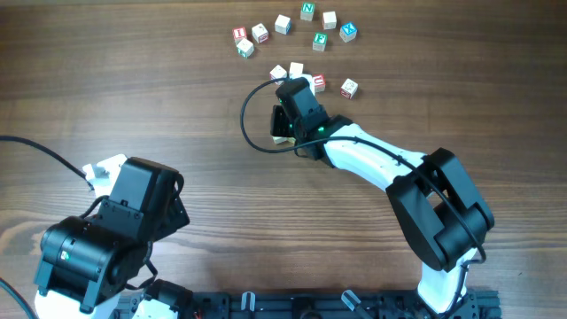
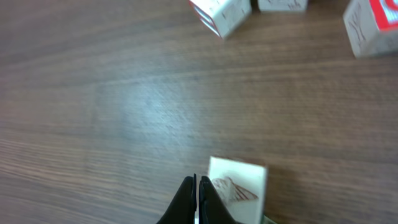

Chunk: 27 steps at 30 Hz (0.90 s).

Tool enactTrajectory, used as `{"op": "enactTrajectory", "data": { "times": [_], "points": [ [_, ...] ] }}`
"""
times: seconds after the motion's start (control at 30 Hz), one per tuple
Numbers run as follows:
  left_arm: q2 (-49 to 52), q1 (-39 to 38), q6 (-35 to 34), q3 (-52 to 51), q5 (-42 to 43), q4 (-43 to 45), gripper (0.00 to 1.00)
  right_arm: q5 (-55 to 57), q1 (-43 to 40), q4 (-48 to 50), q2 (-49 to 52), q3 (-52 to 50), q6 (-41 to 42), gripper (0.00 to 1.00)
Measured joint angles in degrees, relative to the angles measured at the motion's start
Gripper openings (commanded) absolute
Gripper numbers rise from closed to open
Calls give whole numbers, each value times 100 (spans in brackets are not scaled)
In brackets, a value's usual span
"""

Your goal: Form a circle

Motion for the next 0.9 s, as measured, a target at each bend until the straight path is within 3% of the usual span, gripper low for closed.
{"op": "enactTrajectory", "data": {
  "times": [0.3,0.9],
  "points": [
    [0,0,0,0,-2,0,100,179,98,-800,-61,125,61,5],
    [0,0,0,0,-2,0,100,345,98,-841,-105,234,146,5]
  ]
}}
